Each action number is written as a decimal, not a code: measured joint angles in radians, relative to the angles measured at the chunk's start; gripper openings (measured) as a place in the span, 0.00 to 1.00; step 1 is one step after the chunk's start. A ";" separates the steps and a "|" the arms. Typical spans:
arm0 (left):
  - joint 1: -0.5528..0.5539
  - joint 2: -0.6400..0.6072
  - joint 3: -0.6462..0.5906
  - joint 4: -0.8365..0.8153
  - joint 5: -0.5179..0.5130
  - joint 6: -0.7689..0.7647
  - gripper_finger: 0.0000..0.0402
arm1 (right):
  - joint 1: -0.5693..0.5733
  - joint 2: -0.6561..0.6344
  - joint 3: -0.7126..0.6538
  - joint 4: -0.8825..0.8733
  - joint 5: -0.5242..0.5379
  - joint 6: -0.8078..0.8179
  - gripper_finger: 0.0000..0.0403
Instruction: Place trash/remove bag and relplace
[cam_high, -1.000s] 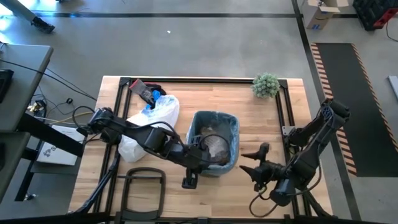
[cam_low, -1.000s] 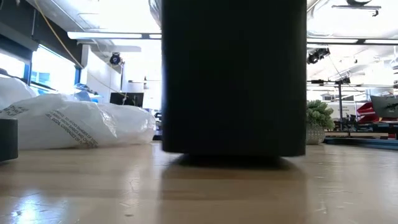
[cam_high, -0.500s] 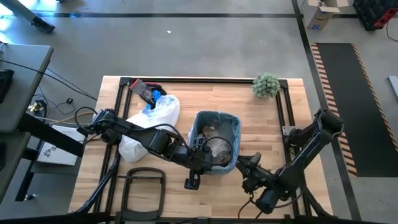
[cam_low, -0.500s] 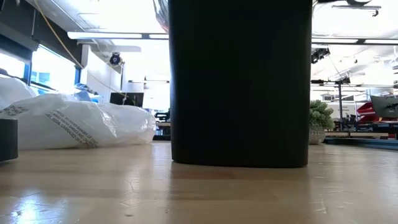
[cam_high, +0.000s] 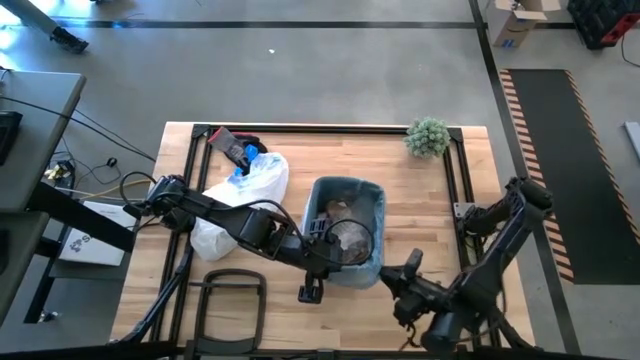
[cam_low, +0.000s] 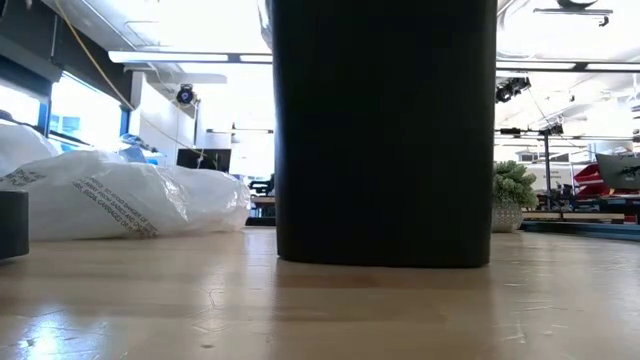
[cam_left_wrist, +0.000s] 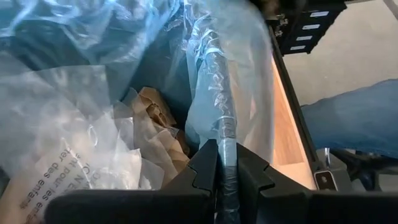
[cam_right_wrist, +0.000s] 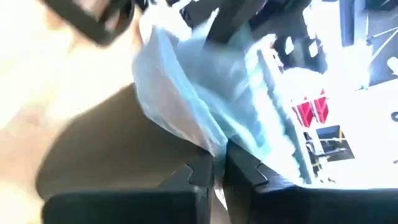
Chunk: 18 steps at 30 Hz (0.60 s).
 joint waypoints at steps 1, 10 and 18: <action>0.000 0.000 0.000 -0.001 -0.006 0.000 0.02 | 0.006 0.000 0.034 -0.015 -0.001 -0.009 0.01; -0.003 0.000 -0.001 0.002 -0.010 0.051 0.02 | -0.039 0.000 0.329 -0.089 0.003 -0.001 0.00; -0.014 -0.001 0.028 0.000 -0.026 0.147 0.16 | -0.119 -0.001 0.385 -0.141 -0.034 0.008 0.00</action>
